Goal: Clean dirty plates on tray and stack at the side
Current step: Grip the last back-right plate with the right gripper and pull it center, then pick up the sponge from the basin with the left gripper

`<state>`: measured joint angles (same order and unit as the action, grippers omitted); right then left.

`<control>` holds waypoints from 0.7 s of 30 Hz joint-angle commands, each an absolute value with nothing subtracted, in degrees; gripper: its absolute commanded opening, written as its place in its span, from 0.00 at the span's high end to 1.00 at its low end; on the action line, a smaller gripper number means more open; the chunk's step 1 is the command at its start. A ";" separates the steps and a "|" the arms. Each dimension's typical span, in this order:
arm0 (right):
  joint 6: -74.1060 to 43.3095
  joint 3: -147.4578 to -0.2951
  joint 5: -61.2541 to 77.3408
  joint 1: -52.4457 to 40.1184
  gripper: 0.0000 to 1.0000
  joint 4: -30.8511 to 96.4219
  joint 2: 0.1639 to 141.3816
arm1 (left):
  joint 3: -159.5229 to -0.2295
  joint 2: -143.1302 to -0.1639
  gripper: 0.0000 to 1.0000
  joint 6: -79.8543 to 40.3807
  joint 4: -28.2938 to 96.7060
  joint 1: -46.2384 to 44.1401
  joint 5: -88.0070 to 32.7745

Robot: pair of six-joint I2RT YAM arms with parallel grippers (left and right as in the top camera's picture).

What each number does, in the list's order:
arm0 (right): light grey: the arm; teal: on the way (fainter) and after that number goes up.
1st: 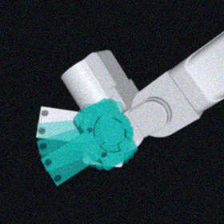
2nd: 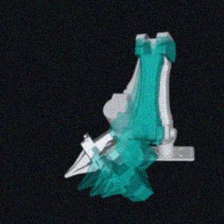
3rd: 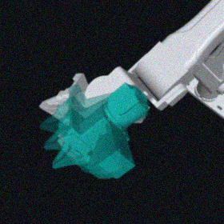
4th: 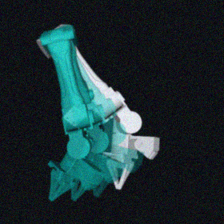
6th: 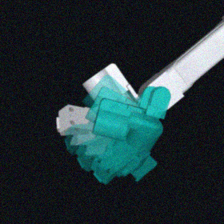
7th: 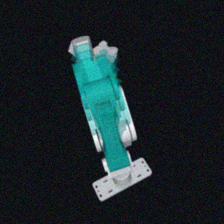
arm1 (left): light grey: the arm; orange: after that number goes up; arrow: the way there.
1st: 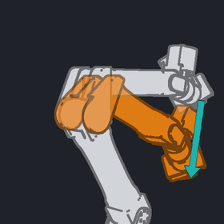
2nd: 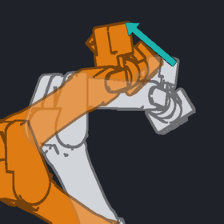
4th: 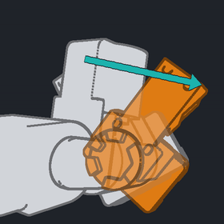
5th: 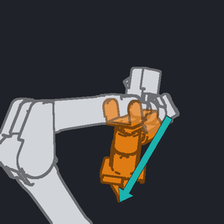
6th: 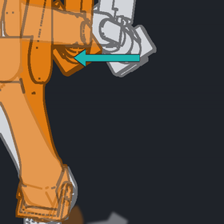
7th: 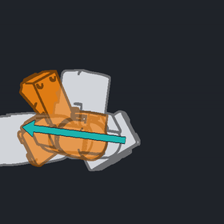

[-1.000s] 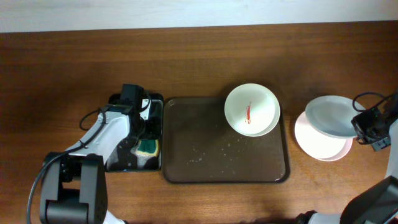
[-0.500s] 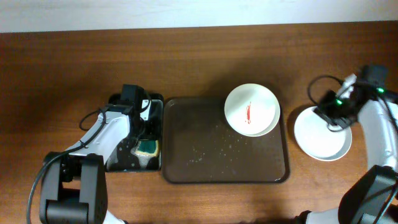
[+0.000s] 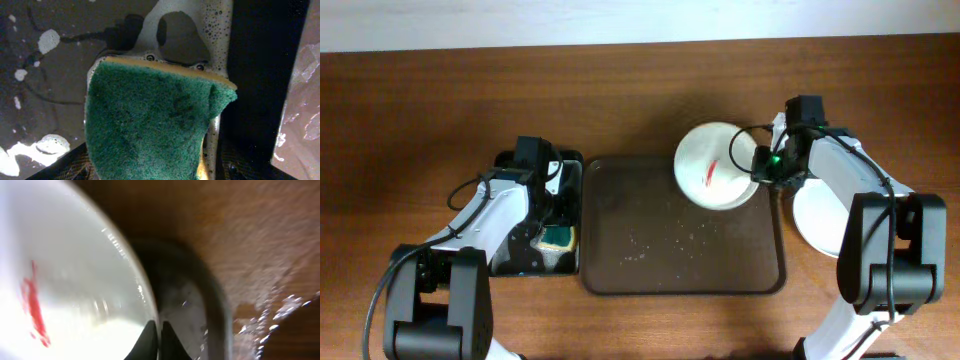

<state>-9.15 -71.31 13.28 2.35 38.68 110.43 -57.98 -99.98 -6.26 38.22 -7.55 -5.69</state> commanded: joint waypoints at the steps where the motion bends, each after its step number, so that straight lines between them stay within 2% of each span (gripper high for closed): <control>1: -9.32 -71.53 19.35 1.63 0.96 44.69 110.76 | -58.22 -100.40 0.23 -6.15 38.26 -7.84 -6.24; 4: -15.81 -71.50 20.53 -3.42 0.96 53.23 110.76 | -58.22 -100.40 0.22 -6.15 38.24 -7.84 -6.24; 7: -25.67 -71.50 20.32 -11.33 0.96 52.29 110.76 | -58.22 -100.40 0.22 -6.15 38.50 -7.84 -6.24; 8: -25.82 -71.50 20.27 -13.17 0.88 51.18 110.76 | -58.22 -100.40 0.22 -6.15 38.61 -7.84 -6.24; 9: -25.82 -71.50 18.74 -14.39 0.65 49.17 110.76 | -58.22 -100.40 0.22 -6.15 38.63 -7.84 -6.24; 10: -25.80 -71.50 15.64 -14.66 0.60 47.09 110.76 | -58.22 -100.40 0.22 -6.15 38.65 -7.84 -6.24; 12: -25.80 -71.50 12.25 -14.61 0.59 45.17 110.76 | -58.22 -100.40 0.22 -6.15 38.70 -7.84 -6.24; 14: -25.78 -71.50 9.85 -14.63 0.60 43.64 111.20 | -58.22 -100.40 0.22 -6.15 38.70 -7.84 -6.26; 16: -25.56 -71.02 10.39 -14.74 0.71 43.70 111.61 | -58.22 -100.40 0.22 -6.15 38.65 -7.84 -6.26; 19: -25.58 -68.95 10.48 -16.19 0.95 43.64 111.98 | -58.22 -100.40 0.22 -6.15 38.74 -7.84 -6.26; 21: -25.58 -68.45 10.44 -17.32 0.96 43.59 111.98 | -58.15 -100.40 0.25 -6.15 39.55 -7.84 -6.24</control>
<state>-25.28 -70.26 12.08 -15.90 43.62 110.93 -57.98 -99.98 -6.24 38.61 -7.55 -5.80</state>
